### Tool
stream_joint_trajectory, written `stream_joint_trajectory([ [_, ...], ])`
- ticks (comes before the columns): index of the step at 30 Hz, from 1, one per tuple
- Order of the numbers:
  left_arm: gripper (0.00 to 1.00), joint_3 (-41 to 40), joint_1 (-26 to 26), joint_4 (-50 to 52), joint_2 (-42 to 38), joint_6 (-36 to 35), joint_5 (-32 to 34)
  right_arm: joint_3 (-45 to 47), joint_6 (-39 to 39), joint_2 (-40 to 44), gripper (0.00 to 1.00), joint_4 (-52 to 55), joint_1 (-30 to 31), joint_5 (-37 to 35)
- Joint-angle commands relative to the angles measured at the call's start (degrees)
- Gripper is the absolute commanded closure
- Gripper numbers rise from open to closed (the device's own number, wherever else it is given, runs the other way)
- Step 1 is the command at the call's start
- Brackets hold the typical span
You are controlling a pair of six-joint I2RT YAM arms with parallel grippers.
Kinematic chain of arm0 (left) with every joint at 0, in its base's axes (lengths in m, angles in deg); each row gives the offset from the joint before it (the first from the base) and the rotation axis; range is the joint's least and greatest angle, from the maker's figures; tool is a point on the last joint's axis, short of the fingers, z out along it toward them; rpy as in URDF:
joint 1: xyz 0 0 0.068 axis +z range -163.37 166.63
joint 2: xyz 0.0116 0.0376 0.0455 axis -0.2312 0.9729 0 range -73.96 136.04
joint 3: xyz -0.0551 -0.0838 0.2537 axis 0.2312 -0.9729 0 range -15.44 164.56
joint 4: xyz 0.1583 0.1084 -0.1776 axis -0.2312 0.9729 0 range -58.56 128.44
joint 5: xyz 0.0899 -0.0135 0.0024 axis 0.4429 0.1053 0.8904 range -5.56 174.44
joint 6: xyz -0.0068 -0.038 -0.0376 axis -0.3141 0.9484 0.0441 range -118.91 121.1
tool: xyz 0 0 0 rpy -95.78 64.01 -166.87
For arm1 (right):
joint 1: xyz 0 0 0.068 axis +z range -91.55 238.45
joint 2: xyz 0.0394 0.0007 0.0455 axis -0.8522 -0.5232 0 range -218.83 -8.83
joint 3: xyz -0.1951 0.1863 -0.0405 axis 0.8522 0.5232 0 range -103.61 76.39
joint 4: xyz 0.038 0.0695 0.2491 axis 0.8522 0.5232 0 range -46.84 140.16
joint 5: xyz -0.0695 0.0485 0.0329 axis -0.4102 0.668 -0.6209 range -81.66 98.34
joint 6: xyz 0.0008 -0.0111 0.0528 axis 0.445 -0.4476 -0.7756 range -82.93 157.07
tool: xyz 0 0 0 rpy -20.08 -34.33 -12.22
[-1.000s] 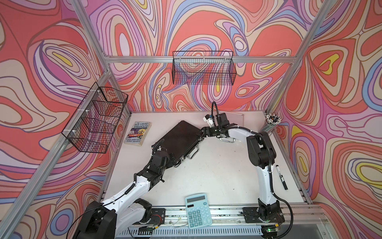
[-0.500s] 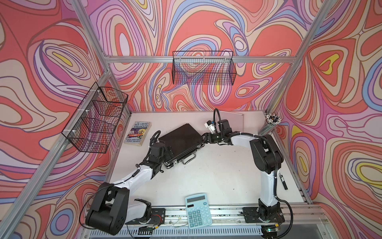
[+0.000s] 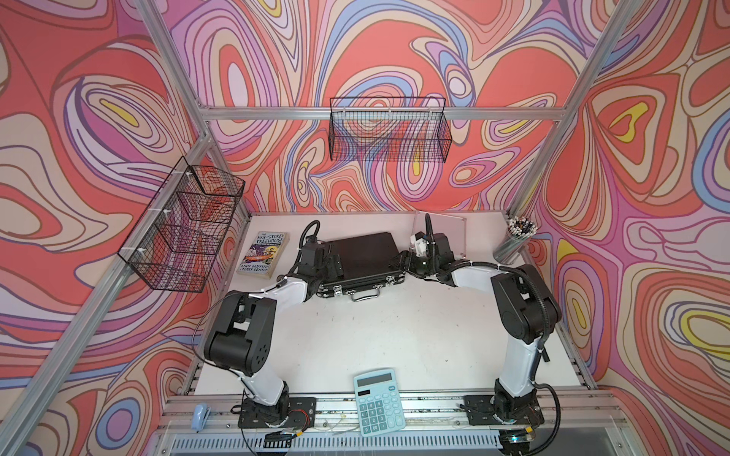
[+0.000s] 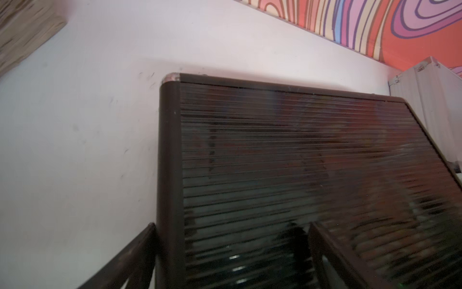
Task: Open the poker set cases
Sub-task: Adjust the poker set case at the center of the board.
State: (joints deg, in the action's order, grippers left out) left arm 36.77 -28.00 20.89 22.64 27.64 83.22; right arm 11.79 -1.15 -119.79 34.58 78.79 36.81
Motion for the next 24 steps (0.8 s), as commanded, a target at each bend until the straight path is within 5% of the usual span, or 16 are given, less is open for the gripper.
stream_joint_trajectory([
  [1,0.06,5.9,-2.1,-2.4,-0.6,-3.5,-8.5,0.2,-5.2,3.8,0.19,-5.7,0.7,-2.9],
  [12,0.03,0.2,1.3,9.3,-16.9,-7.6,-4.2,-2.8,1.6,9.8,0.1,9.2,-0.7,-11.2],
  [24,0.04,-12.7,1.2,16.7,-31.8,-0.4,-4.3,4.8,-3.4,10.4,0.1,4.8,-0.7,-7.2],
])
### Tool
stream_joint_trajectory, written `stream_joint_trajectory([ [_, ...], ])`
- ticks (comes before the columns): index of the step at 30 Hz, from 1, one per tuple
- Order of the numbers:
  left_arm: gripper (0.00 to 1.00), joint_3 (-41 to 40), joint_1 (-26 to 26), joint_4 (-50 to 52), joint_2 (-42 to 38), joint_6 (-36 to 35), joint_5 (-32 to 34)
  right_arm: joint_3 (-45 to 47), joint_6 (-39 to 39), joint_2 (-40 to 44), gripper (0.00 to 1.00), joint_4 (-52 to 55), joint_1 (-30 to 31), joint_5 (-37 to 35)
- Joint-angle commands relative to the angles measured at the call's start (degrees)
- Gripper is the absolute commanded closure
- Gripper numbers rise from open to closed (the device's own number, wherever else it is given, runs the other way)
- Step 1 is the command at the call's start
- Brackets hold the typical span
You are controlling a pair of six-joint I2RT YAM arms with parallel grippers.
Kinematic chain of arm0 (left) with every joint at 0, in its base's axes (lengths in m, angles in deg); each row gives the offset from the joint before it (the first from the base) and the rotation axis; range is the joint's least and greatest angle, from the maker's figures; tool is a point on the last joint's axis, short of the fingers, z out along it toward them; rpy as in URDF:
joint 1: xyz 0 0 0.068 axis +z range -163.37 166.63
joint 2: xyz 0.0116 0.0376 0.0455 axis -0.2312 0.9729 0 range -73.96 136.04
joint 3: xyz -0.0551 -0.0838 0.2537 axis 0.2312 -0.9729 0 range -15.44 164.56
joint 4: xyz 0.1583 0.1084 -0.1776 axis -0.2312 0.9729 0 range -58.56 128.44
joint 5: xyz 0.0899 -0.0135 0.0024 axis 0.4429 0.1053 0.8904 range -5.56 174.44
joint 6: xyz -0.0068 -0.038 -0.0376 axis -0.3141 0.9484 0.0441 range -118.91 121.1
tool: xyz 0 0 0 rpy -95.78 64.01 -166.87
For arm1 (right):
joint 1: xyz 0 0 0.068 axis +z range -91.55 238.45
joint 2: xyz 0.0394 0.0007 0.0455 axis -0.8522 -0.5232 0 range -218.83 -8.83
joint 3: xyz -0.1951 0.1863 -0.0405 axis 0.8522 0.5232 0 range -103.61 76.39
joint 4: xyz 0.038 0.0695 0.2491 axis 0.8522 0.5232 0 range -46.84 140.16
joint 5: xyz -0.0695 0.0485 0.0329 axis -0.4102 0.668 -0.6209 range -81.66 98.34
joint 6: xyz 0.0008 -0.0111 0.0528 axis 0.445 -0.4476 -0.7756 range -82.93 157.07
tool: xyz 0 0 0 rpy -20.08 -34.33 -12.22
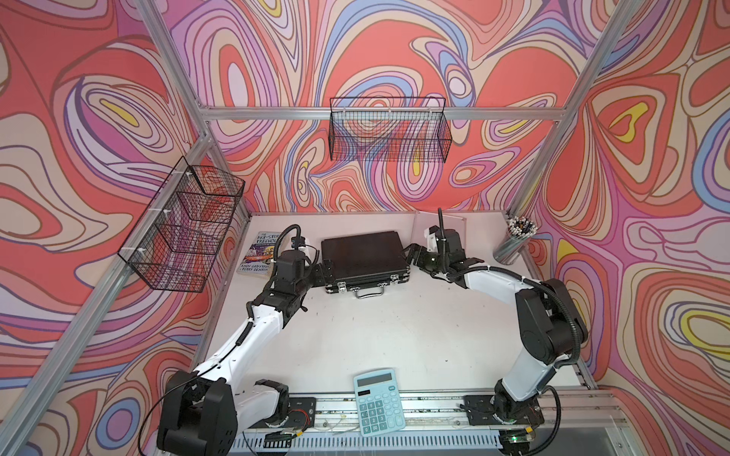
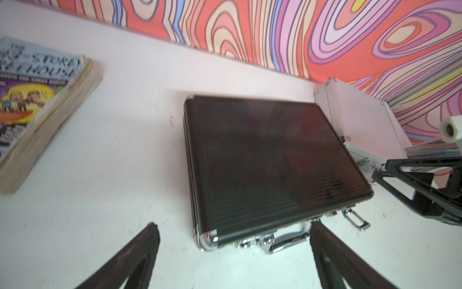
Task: Open the poker set cases
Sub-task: Adjust the poker set case at the center of the board, then open the case lid on the poker set case.
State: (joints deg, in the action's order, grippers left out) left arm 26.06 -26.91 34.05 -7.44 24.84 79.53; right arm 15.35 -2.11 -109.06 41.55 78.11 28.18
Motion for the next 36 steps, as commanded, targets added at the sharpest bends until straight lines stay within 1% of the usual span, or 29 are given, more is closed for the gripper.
stream_joint_trajectory([
  [1,0.05,-2.4,0.2,3.9,-2.1,2.8,-0.7,1.6,-3.0,-1.1,0.1,-3.1,-0.1,1.6],
  [6,0.05,-3.0,0.1,4.7,-3.0,3.7,-2.0,2.7,-6.0,-3.2,0.1,-7.0,-0.1,3.5],
  [9,0.05,-3.0,0.1,4.5,-2.8,3.8,-2.3,3.8,-8.0,-3.4,0.1,-9.8,-0.1,4.5],
  [12,0.06,-3.0,-0.4,3.9,-2.2,3.9,-2.6,4.6,-10.7,-2.9,0.12,-12.8,-0.1,5.6],
  [15,0.06,-2.7,-1.7,4.0,-1.4,3.2,-1.5,5.2,-13.0,-2.5,0.15,-15.0,0.0,6.9],
  [18,0.05,-2.0,-3.0,5.0,-0.7,2.1,0.8,6.3,-14.3,-2.7,0.18,-15.4,0.0,6.7],
  [28,0.07,-0.1,-4.2,7.9,-2.0,-0.3,1.8,10.7,-22.8,-1.9,0.21,-24.8,0.0,8.4],
  [32,0.07,1.3,-6.2,10.5,-2.6,-3.7,3.8,9.2,-23.9,-1.7,0.23,-26.4,0.0,8.1],
  [34,0.07,3.0,-9.0,12.1,-2.3,-8.6,6.2,6.9,-23.9,-1.5,0.24,-26.5,0.0,8.1],
  [36,0.07,5.4,-10.4,15.5,-1.9,-13.7,8.4,4.5,-23.5,-1.6,0.25,-25.8,0.0,8.1],
])
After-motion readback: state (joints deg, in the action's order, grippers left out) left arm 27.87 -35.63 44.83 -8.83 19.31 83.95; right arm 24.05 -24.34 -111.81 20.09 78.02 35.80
